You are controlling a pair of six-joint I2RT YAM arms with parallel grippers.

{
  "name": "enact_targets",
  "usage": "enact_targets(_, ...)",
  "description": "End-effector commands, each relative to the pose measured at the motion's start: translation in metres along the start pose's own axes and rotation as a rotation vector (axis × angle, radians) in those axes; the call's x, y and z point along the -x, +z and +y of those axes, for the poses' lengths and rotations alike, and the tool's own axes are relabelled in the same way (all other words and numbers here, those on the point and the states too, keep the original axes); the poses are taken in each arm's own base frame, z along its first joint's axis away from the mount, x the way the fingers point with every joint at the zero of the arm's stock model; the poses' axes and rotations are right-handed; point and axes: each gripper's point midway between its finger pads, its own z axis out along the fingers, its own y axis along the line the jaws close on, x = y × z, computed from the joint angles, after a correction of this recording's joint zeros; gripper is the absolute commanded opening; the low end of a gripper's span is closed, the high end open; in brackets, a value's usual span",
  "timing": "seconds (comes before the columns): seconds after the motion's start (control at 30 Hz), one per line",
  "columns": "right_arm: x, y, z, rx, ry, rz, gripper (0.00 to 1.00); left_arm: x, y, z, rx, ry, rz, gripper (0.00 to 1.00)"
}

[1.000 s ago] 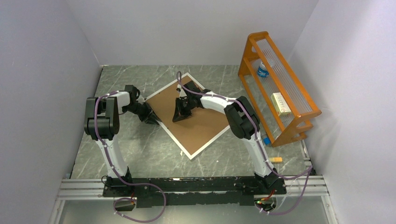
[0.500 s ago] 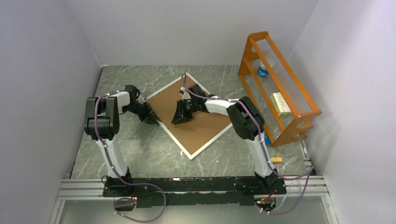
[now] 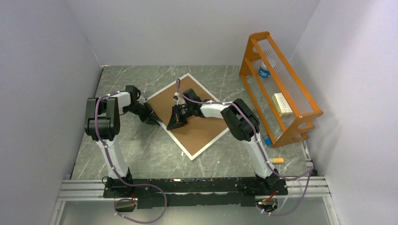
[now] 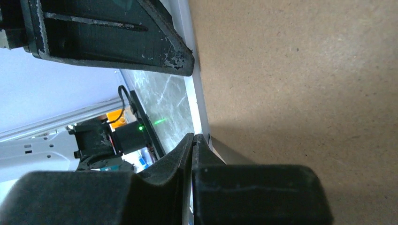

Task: Put the photo into the frame
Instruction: Install the photo frame at the center of the board.

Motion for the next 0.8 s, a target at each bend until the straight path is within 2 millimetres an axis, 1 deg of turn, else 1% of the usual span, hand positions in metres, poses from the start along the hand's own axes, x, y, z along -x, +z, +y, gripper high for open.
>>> enact_targets(0.0, 0.008, 0.005, -0.021, -0.079, -0.006, -0.025, 0.06, -0.017, 0.035, 0.055, 0.205, 0.011, 0.049, 0.02)
enact_targets(0.27, -0.007, 0.007, -0.065, -0.197, 0.029, 0.003, 0.05, -0.017, 0.035, 0.057, 0.213, 0.011, 0.049, 0.02)
enact_targets(0.5, -0.005, -0.004, -0.102, -0.279, 0.096, -0.032, 0.05, -0.017, 0.035, 0.056, 0.211, 0.01, 0.052, 0.03)
enact_targets(0.6, -0.005, -0.006, -0.112, -0.307, 0.111, -0.038, 0.04, -0.018, 0.036, 0.058, 0.213, 0.008, 0.057, 0.03)
enact_targets(0.77, -0.008, -0.006, -0.124, -0.344, 0.116, -0.031, 0.04, -0.016, 0.036, 0.057, 0.215, 0.01, 0.055, 0.03)
